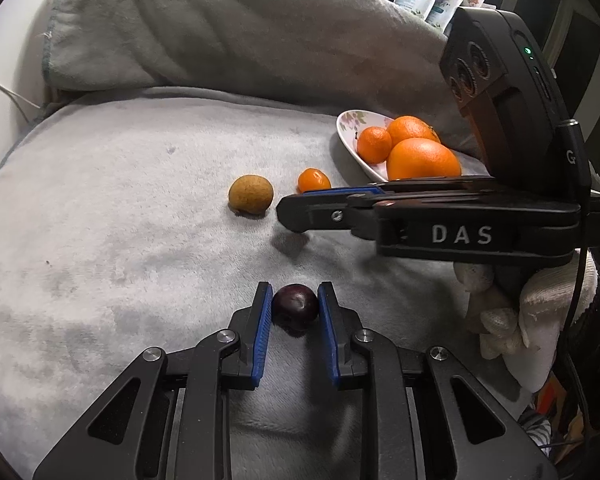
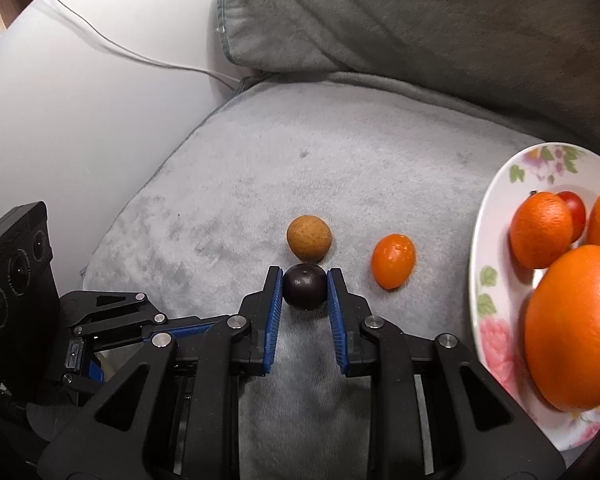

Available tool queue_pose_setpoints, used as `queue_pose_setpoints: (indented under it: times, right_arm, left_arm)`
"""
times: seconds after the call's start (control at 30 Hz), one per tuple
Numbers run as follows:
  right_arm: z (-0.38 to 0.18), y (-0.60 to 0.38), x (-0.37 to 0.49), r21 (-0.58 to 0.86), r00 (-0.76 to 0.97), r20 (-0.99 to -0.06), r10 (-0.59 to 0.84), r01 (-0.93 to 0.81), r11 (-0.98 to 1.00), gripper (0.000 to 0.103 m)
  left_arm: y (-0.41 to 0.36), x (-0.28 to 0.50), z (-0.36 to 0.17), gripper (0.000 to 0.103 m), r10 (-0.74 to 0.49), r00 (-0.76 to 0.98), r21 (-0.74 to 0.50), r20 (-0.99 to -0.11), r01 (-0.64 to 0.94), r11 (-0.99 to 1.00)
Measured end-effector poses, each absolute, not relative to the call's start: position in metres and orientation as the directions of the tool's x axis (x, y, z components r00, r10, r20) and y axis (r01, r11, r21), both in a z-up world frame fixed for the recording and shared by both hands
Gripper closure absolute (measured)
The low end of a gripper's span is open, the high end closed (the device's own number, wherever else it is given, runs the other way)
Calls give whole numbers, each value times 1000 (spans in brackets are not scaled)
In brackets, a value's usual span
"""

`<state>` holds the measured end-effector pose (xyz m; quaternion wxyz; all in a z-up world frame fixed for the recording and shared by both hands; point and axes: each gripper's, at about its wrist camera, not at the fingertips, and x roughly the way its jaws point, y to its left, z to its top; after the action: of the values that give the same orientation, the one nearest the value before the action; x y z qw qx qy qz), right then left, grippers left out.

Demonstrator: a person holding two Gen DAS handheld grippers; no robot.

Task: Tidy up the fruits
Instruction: 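Close the right gripper on a dark plum while the left gripper closes on another plum, then carry the plum with the right gripper while the left gripper carries its plum over the plate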

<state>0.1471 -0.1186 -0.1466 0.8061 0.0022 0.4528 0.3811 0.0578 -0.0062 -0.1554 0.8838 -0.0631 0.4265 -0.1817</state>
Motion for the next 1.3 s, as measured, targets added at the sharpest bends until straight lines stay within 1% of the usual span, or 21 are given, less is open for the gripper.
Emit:
queue_pose_setpoints:
  times: [0.37, 0.7, 1.07, 1.3]
  right_arm:
    - [-118, -143, 132, 334, 372, -684, 628, -605, 723, 80]
    - [-93, -177, 120, 310, 455, -648, 611, -575, 757, 80]
    - [-73, -221, 107, 263, 561, -613, 556, -519, 813, 80]
    - [-66, -253, 105, 262, 612, -593, 523, -468, 844, 80]
  left_arm:
    - [-4, 45, -135, 81, -382, 604, -263, -699, 280, 923]
    - [-13, 45, -115, 82, -393, 634, -249, -666, 308, 918]
    - [-31, 58, -93, 82, -411, 659, -226, -630, 351, 909]
    - [-41, 69, -84, 82, -429, 667, -225, -609, 374, 900]
